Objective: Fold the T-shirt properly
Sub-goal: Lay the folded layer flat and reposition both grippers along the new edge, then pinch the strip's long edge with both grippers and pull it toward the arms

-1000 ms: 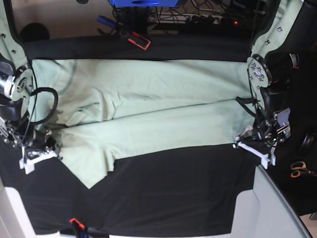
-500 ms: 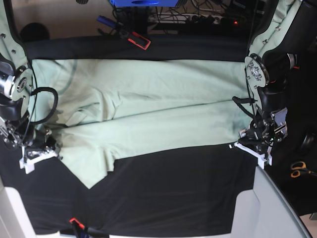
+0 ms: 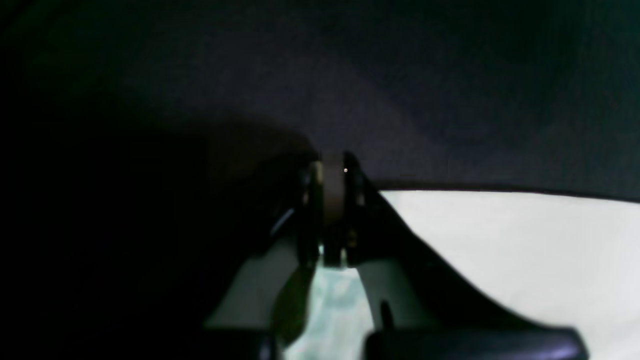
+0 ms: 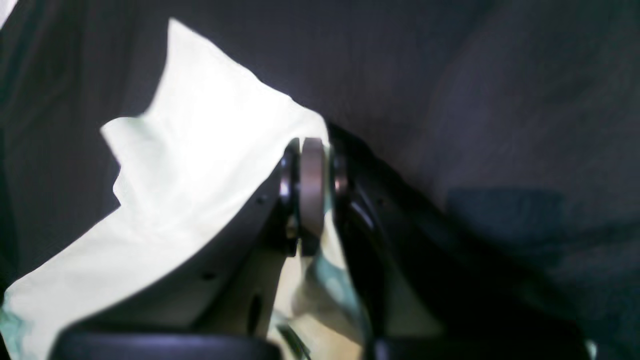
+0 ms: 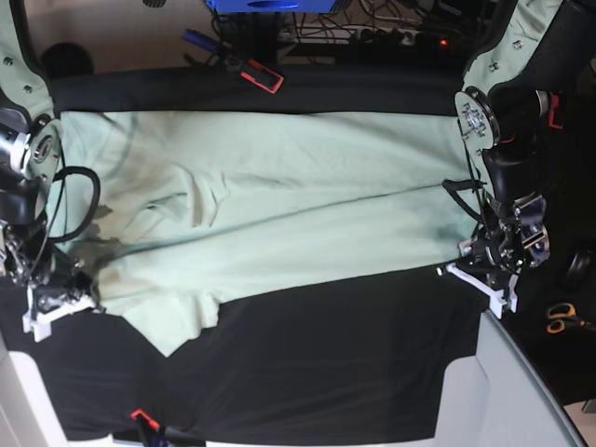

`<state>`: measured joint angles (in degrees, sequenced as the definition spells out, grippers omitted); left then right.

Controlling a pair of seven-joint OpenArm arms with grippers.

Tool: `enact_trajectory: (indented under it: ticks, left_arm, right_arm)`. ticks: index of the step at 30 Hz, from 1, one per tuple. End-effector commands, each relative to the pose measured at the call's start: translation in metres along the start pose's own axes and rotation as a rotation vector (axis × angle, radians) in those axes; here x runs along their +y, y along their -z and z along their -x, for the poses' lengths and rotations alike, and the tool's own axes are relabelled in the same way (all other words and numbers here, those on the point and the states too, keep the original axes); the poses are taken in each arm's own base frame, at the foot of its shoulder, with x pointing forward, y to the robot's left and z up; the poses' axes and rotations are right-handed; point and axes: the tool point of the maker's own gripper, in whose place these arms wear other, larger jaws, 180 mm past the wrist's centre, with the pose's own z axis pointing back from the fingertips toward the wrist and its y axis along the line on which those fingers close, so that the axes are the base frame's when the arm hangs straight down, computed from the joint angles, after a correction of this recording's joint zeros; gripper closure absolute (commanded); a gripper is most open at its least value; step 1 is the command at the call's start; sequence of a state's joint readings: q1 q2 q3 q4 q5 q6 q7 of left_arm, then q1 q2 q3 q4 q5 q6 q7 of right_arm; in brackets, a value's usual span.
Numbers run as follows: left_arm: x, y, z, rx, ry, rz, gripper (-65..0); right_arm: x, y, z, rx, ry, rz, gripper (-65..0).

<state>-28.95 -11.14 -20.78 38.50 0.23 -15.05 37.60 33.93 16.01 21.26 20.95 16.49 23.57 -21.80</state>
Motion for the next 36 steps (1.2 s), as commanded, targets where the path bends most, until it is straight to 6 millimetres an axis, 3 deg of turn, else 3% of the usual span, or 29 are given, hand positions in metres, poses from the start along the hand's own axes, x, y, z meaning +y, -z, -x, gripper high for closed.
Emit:
enact_trajectory:
  ticks: [1, 9, 14, 19, 32, 36]
  left_arm:
    - [-0.001, -0.012, -0.046, -0.107, 0.008, -0.006, 0.0]
    - [-0.011, -0.038, -0.097, -0.203, 0.030, -0.009, 0.0]
    - [-0.014, -0.040, -0.105, -0.214, 0.029, -0.002, 0.0]
    - [-0.014, -0.041, -0.107, -0.223, 0.030, -0.003, 0.0]
    - [-0.020, -0.050, -0.134, -0.274, 0.022, 0.008, 0.0]
    - [-0.019, -0.051, -0.135, -0.276, 0.014, 0.007, 0.0]
  right_arm:
    - [0.005, -0.004, -0.028, -0.066, -0.008, -0.016, 0.0]
    - [0.005, -0.004, -0.029, -0.068, -0.010, -0.017, 0.0]
    - [0.005, -0.005, -0.033, -0.079, -0.014, -0.019, 0.0]
    - [0.006, -0.017, -0.054, -0.157, -0.071, -0.013, 0.0]
    - [0.002, -0.020, -0.054, -0.161, -0.083, -0.006, 0.0]
    - [0.005, -0.024, -0.066, -0.194, -0.103, -0.009, 0.0]
